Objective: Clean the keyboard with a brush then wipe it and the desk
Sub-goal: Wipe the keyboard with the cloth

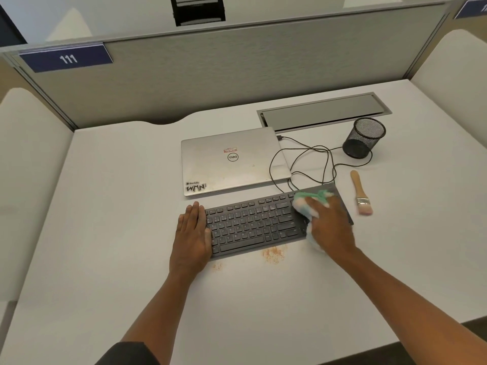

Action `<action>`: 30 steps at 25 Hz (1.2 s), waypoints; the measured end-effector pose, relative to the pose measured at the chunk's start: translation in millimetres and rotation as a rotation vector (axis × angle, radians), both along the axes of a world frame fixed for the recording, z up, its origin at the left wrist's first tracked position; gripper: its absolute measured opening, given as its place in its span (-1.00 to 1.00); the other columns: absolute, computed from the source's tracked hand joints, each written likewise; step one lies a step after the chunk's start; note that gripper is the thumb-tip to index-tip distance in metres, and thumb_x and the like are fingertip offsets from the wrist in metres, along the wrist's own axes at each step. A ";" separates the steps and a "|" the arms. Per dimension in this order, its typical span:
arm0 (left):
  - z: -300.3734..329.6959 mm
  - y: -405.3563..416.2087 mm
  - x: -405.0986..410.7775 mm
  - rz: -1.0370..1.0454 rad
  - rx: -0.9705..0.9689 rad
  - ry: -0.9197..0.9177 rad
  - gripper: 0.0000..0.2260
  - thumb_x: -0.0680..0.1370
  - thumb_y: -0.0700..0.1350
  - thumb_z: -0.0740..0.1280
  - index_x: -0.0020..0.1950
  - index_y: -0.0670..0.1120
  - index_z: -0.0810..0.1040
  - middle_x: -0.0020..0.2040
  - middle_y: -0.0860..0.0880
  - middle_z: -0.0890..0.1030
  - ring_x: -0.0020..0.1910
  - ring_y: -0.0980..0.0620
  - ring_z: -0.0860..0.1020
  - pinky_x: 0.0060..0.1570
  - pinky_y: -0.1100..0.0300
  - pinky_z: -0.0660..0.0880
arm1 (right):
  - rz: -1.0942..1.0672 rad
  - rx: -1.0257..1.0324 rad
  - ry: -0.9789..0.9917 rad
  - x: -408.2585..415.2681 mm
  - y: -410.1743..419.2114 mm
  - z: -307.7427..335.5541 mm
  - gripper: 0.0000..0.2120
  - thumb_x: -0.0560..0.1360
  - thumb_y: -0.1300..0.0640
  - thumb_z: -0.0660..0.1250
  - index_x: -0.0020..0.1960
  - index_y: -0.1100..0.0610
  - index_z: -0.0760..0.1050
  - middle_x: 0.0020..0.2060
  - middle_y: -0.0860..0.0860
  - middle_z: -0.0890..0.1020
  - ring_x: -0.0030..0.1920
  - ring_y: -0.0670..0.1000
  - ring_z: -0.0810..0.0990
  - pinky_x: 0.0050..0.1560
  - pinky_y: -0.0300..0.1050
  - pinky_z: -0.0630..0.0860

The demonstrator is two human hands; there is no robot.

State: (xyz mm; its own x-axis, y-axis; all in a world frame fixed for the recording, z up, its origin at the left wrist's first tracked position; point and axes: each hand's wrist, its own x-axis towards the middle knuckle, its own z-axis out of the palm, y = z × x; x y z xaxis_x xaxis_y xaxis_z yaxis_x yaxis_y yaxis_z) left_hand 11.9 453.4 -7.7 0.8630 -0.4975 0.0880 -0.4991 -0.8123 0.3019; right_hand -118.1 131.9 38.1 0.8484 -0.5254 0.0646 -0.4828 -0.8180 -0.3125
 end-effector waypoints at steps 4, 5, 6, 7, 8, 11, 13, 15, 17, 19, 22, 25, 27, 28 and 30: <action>-0.5 0.9 1.1 -0.007 -0.006 -0.001 -0.40 0.64 0.02 -0.11 0.65 -0.19 0.09 0.66 -0.13 0.08 0.65 -0.05 -0.03 0.59 0.13 -0.24 | -0.297 -0.001 0.028 3.2 -29.3 10.9 -0.53 0.50 0.22 0.32 0.38 -0.04 0.39 0.32 0.22 0.31 0.18 0.38 0.46 0.02 0.21 0.53; -0.4 0.7 1.1 -0.010 -0.005 -0.002 -0.41 0.64 0.02 -0.11 0.65 -0.19 0.10 0.66 -0.13 0.08 0.65 -0.05 -0.02 0.59 0.13 -0.24 | -0.314 0.003 0.041 11.5 -33.1 11.9 -0.54 0.52 0.22 0.30 0.39 -0.03 0.39 0.32 0.23 0.31 0.18 0.38 0.46 0.04 0.20 0.52; -0.5 0.4 0.8 -0.012 -0.003 -0.005 -0.41 0.64 0.02 -0.11 0.64 -0.19 0.10 0.66 -0.13 0.08 0.65 -0.06 -0.02 0.59 0.12 -0.24 | -0.310 0.001 0.062 20.6 -33.8 11.9 -0.54 0.53 0.23 0.28 0.40 -0.03 0.38 0.32 0.23 0.30 0.18 0.37 0.46 0.05 0.19 0.51; -0.4 0.2 0.8 -0.012 -0.003 -0.008 -0.41 0.64 0.02 -0.11 0.64 -0.19 0.10 0.66 -0.14 0.08 0.65 -0.06 -0.02 0.59 0.12 -0.24 | -0.292 -0.006 0.075 29.3 -31.2 11.7 -0.53 0.53 0.23 0.26 0.41 -0.03 0.37 0.33 0.24 0.29 0.19 0.35 0.46 0.05 0.17 0.51; -0.3 0.6 0.7 -0.011 -0.003 -0.009 -0.41 0.63 0.02 -0.11 0.64 -0.19 0.11 0.66 -0.14 0.08 0.65 -0.07 -0.01 0.59 0.13 -0.25 | -0.267 -0.010 0.080 36.9 -25.3 11.1 -0.51 0.53 0.24 0.25 0.42 -0.03 0.36 0.35 0.24 0.29 0.19 0.34 0.46 0.06 0.16 0.51; 0.1 0.5 0.3 -0.011 -0.004 -0.014 -0.41 0.64 0.02 -0.11 0.64 -0.19 0.12 0.65 -0.14 0.09 0.65 -0.08 0.00 0.58 0.14 -0.26 | -0.150 -0.009 0.075 45.5 12.1 10.4 -0.50 0.53 0.21 0.26 0.44 -0.05 0.34 0.37 0.21 0.27 0.19 0.27 0.46 0.06 0.13 0.55; 0.1 0.3 0.0 -0.012 -0.003 -0.015 -0.41 0.64 0.02 -0.11 0.64 -0.19 0.11 0.65 -0.14 0.09 0.65 -0.07 -0.01 0.59 0.13 -0.25 | -0.061 -0.019 0.075 40.9 40.9 11.1 -0.50 0.55 0.16 0.28 0.46 -0.07 0.33 0.39 0.17 0.27 0.18 0.21 0.46 0.07 0.07 0.56; 0.0 0.2 0.1 -0.011 -0.002 -0.014 -0.41 0.64 0.02 -0.12 0.64 -0.20 0.10 0.66 -0.14 0.08 0.65 -0.07 -0.01 0.59 0.12 -0.25 | 0.009 -0.044 0.081 30.0 52.9 10.5 -0.50 0.55 0.08 0.33 0.47 -0.08 0.33 0.40 0.14 0.27 0.18 0.18 0.45 0.05 0.06 0.58; 0.2 0.2 -0.4 -0.007 -0.001 -0.015 -0.41 0.64 0.01 -0.12 0.64 -0.20 0.10 0.66 -0.15 0.08 0.65 -0.07 -0.01 0.59 0.12 -0.25 | 0.020 -0.096 0.106 19.3 42.9 9.9 -0.50 0.52 -0.01 0.37 0.44 -0.09 0.35 0.41 0.12 0.29 0.17 0.19 0.47 -0.02 0.08 0.60; 0.0 0.4 -0.8 -0.007 0.002 -0.013 -0.41 0.64 0.01 -0.12 0.64 -0.19 0.09 0.66 -0.14 0.07 0.65 -0.07 -0.02 0.59 0.11 -0.24 | -0.031 -0.154 0.135 13.7 22.5 7.9 -0.52 0.49 0.04 0.38 0.39 -0.08 0.40 0.40 0.15 0.32 0.13 0.24 0.49 -0.07 0.09 0.57; -0.2 0.7 -0.3 -0.006 0.005 -0.009 -0.41 0.64 0.01 -0.13 0.65 -0.19 0.07 0.66 -0.14 0.05 0.65 -0.06 -0.04 0.59 0.09 -0.23 | -0.167 -0.146 0.162 20.5 -4.6 11.2 -0.55 0.49 0.16 0.31 0.37 -0.04 0.39 0.36 0.22 0.32 0.08 0.31 0.48 -0.11 0.12 0.52; -0.8 0.8 -0.2 -0.007 -0.005 -0.008 -0.41 0.64 0.01 -0.12 0.65 -0.19 0.07 0.66 -0.13 0.04 0.65 -0.05 -0.04 0.60 0.08 -0.21 | -0.197 -0.132 0.185 37.6 -8.0 15.0 -0.53 0.51 0.21 0.27 0.39 -0.04 0.34 0.35 0.25 0.31 0.11 0.30 0.48 -0.08 0.10 0.51; -1.3 1.1 -0.3 -0.011 0.002 -0.010 -0.41 0.64 0.01 -0.13 0.65 -0.19 0.07 0.66 -0.14 0.05 0.65 -0.06 -0.04 0.60 0.07 -0.21 | -0.170 -0.125 0.188 48.5 11.5 16.6 -0.48 0.52 0.21 0.27 0.44 -0.08 0.32 0.41 0.24 0.27 0.20 0.28 0.46 0.02 0.11 0.52; -1.7 1.4 -0.4 -0.012 0.006 -0.010 -0.41 0.64 0.01 -0.13 0.65 -0.19 0.07 0.66 -0.14 0.05 0.65 -0.06 -0.04 0.60 0.07 -0.21 | -0.133 -0.124 0.185 52.6 27.3 16.7 -0.46 0.53 0.20 0.28 0.46 -0.10 0.31 0.44 0.23 0.24 0.25 0.27 0.44 0.07 0.10 0.54; -1.4 1.3 -0.2 -0.012 0.007 -0.009 -0.41 0.64 0.02 -0.14 0.65 -0.19 0.07 0.66 -0.14 0.05 0.65 -0.06 -0.04 0.59 0.08 -0.22 | -0.042 -0.119 0.168 56.7 62.0 15.6 -0.46 0.55 0.17 0.28 0.48 -0.13 0.29 0.47 0.24 0.21 0.29 0.26 0.43 0.13 0.06 0.56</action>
